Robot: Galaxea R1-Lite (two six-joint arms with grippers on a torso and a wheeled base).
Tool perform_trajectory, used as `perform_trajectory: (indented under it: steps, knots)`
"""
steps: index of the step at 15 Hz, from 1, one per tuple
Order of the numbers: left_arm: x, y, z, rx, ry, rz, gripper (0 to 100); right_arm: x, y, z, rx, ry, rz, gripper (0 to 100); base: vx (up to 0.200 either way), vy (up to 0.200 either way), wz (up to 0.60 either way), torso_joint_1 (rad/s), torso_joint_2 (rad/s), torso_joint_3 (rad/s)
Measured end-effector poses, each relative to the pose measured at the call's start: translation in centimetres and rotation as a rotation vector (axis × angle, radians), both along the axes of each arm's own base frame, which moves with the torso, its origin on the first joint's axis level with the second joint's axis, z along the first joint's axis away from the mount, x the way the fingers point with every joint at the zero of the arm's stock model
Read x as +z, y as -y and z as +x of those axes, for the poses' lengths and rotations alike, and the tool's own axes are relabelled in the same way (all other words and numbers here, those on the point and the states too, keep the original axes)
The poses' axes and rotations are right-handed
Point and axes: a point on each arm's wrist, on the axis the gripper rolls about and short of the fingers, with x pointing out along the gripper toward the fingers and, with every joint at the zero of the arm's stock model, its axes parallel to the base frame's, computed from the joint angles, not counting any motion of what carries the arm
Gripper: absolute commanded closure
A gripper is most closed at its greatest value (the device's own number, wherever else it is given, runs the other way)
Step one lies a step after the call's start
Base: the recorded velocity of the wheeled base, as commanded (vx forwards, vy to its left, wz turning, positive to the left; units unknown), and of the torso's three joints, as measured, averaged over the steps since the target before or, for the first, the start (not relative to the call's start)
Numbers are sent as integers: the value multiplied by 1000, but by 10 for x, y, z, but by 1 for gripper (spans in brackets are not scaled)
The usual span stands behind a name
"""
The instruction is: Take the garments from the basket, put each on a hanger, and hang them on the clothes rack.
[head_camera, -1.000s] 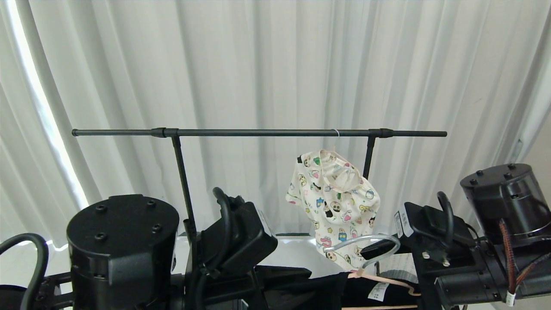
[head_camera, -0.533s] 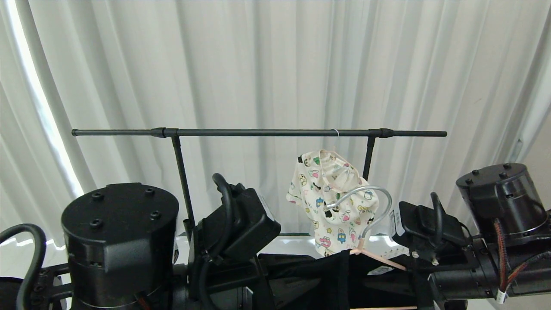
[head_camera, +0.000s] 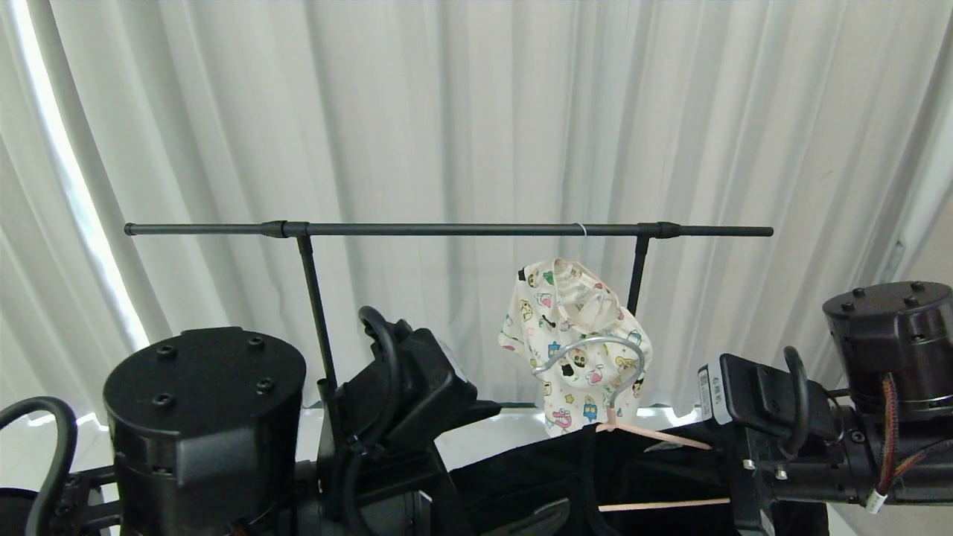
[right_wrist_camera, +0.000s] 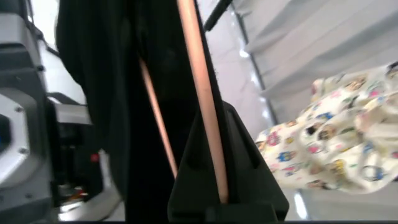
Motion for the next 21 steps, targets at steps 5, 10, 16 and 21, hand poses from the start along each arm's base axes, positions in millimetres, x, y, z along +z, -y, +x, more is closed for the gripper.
perform_trajectory:
  steps: [5, 10, 16, 21]
  knots:
    - [-22, -33, -16, 87, -26, 70, 0, -2, 22, 7, -43, 126, 30, 100, 0, 0, 0, 0, 0, 0]
    - [-43, -83, -3, 276, -11, 176, 0, -4, 29, 6, -24, 151, 31, 100, 0, 0, 0, 0, 0, 0]
    - [-67, -93, -4, 241, -51, 277, 0, 1, 29, 6, -26, 181, 53, 100, 0, 0, 0, 0, 0, 0]
    - [-70, -91, 4, 247, -63, 298, 0, 4, 31, 2, -21, 194, 63, 100, 0, 0, 0, 0, 0, 0]
